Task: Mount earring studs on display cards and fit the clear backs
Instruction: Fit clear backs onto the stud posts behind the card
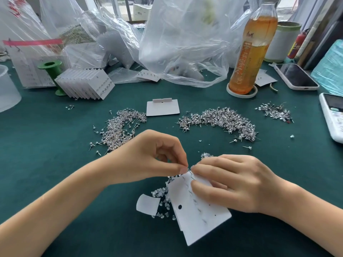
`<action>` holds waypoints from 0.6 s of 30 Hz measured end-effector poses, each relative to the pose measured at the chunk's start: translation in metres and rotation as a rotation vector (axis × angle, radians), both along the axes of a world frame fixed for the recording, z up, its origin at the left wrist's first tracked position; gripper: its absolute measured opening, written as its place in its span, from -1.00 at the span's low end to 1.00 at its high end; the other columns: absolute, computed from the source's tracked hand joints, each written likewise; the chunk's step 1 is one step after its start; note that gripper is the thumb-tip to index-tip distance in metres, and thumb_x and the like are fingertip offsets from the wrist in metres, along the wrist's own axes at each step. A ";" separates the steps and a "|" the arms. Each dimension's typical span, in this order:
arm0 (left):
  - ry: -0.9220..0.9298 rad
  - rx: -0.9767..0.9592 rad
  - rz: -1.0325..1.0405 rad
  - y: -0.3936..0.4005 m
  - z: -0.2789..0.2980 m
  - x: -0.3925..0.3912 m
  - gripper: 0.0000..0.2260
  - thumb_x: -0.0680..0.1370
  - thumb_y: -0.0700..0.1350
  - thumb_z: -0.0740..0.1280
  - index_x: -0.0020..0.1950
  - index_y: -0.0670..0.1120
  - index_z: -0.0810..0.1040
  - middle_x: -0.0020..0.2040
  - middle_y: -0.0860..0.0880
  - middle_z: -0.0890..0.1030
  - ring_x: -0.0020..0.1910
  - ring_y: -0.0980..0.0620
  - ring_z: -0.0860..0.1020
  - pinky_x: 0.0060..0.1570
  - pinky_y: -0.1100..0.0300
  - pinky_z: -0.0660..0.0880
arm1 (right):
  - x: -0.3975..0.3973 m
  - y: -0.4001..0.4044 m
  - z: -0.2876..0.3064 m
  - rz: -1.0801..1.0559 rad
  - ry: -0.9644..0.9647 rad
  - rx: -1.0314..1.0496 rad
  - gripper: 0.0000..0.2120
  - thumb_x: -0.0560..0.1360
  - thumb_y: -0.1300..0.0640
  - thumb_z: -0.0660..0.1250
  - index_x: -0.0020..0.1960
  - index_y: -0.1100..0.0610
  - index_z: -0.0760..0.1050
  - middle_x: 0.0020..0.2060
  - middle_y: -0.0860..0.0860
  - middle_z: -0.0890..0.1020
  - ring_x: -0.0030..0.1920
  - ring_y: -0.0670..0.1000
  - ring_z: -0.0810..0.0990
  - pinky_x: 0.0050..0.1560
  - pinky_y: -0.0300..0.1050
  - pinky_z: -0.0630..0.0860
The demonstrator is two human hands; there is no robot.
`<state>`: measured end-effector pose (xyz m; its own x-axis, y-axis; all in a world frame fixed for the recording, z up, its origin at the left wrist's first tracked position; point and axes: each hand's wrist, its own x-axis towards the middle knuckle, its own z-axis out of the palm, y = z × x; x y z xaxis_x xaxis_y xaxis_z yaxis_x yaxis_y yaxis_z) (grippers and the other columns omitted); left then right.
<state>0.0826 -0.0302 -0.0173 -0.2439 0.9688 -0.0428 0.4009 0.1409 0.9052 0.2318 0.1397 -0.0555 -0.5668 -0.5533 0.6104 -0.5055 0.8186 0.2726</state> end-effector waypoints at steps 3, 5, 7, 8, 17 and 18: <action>0.009 -0.004 0.003 -0.001 0.000 0.002 -0.94 0.42 -0.27 0.47 -0.16 -0.14 0.63 -0.22 -0.05 0.67 -0.27 0.09 0.59 -0.20 0.21 0.53 | 0.000 -0.001 -0.001 0.005 0.009 0.000 -0.74 0.40 0.40 0.35 -0.01 0.13 0.42 -0.24 0.08 0.64 -0.23 0.09 0.60 -0.31 -0.10 0.54; 0.020 -0.008 -0.007 0.000 0.001 0.003 -0.93 0.43 -0.27 0.47 -0.16 -0.13 0.63 -0.23 -0.04 0.66 -0.28 0.10 0.59 -0.20 0.26 0.51 | 0.000 -0.003 -0.001 0.009 0.011 0.003 -0.75 0.42 0.39 0.34 -0.01 0.12 0.42 -0.24 0.08 0.64 -0.23 0.09 0.60 -0.31 -0.10 0.54; 0.036 -0.014 -0.014 0.000 0.001 0.004 -0.93 0.43 -0.26 0.47 -0.15 -0.12 0.64 -0.23 -0.04 0.67 -0.28 0.09 0.58 -0.21 0.28 0.50 | 0.000 -0.003 -0.001 0.010 0.010 0.005 -0.76 0.42 0.38 0.34 -0.01 0.12 0.42 -0.23 0.08 0.65 -0.23 0.09 0.60 -0.32 -0.09 0.54; 0.046 -0.014 -0.015 0.000 0.001 0.004 -0.93 0.43 -0.26 0.47 -0.15 -0.11 0.64 -0.22 -0.05 0.67 -0.28 0.09 0.59 -0.21 0.28 0.50 | 0.000 -0.004 -0.001 0.010 0.008 0.005 -0.75 0.42 0.38 0.35 -0.01 0.12 0.42 -0.23 0.08 0.65 -0.23 0.09 0.60 -0.32 -0.09 0.54; 0.075 -0.016 -0.002 -0.001 0.002 0.001 -0.92 0.45 -0.25 0.45 -0.12 -0.09 0.68 -0.20 -0.05 0.69 -0.24 0.00 0.63 -0.13 0.16 0.57 | 0.000 -0.004 -0.001 0.006 -0.001 -0.008 -0.76 0.43 0.40 0.32 -0.01 0.13 0.41 -0.26 0.08 0.63 -0.26 0.10 0.58 -0.34 -0.09 0.53; 0.080 -0.020 -0.002 0.000 0.002 0.001 -0.92 0.45 -0.25 0.45 -0.11 -0.08 0.68 -0.20 -0.05 0.69 -0.24 -0.01 0.63 -0.13 0.15 0.57 | 0.000 -0.003 -0.001 0.004 -0.003 -0.008 -0.74 0.42 0.40 0.33 -0.01 0.13 0.41 -0.25 0.09 0.63 -0.26 0.11 0.58 -0.33 -0.09 0.53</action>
